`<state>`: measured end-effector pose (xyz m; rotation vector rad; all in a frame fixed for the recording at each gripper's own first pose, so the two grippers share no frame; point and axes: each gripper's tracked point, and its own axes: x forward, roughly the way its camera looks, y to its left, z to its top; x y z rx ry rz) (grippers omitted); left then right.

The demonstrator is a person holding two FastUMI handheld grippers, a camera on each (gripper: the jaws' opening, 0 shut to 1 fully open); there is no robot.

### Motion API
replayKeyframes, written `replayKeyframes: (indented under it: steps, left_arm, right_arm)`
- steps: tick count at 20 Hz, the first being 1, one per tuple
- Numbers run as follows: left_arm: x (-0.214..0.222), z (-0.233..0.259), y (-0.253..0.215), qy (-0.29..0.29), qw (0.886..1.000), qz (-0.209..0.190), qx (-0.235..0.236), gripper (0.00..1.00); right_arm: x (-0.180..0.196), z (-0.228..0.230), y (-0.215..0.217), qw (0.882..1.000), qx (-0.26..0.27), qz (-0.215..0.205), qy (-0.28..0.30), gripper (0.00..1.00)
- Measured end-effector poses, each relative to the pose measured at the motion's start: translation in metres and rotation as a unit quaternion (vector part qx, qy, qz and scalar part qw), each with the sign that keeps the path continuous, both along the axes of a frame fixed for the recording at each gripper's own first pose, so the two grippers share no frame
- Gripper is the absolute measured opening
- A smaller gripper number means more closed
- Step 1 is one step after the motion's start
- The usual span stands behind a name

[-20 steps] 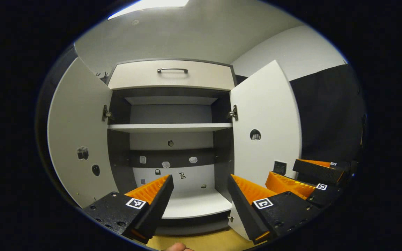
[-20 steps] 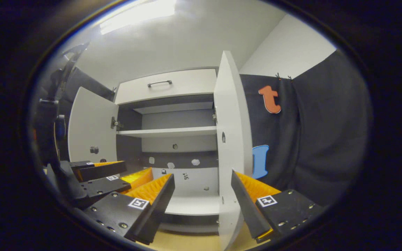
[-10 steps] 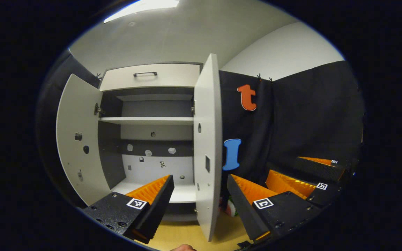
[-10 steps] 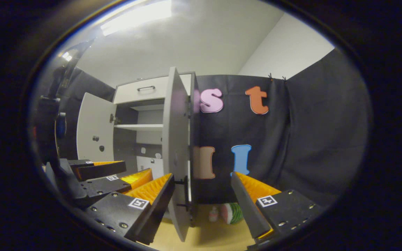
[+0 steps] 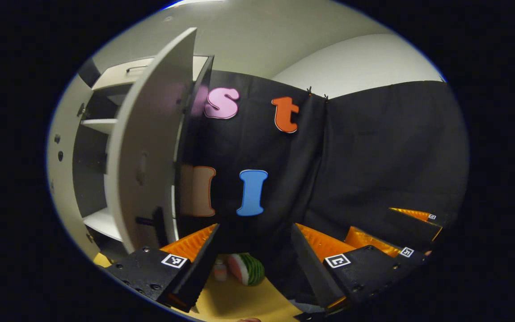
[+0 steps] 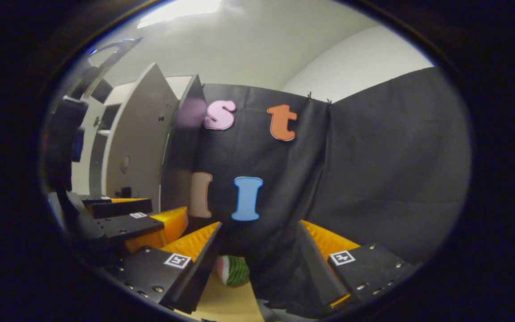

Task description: Open the right door of the double-door shoe cabinet with the right hand, and open the left door with the left hand.

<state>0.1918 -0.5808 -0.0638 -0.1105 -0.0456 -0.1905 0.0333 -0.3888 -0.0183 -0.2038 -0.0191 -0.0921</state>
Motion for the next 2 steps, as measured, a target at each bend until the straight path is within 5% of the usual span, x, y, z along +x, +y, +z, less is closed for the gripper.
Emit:
replayKeyframes:
  steps: [2]
  left_arm:
    - [0.03,-0.021,-0.007,-0.002,1.0,0.017,-0.013,0.96]
  right_arm:
    - [0.025,-0.025,-0.018,1.0,-0.014,0.001,-0.008,0.97]
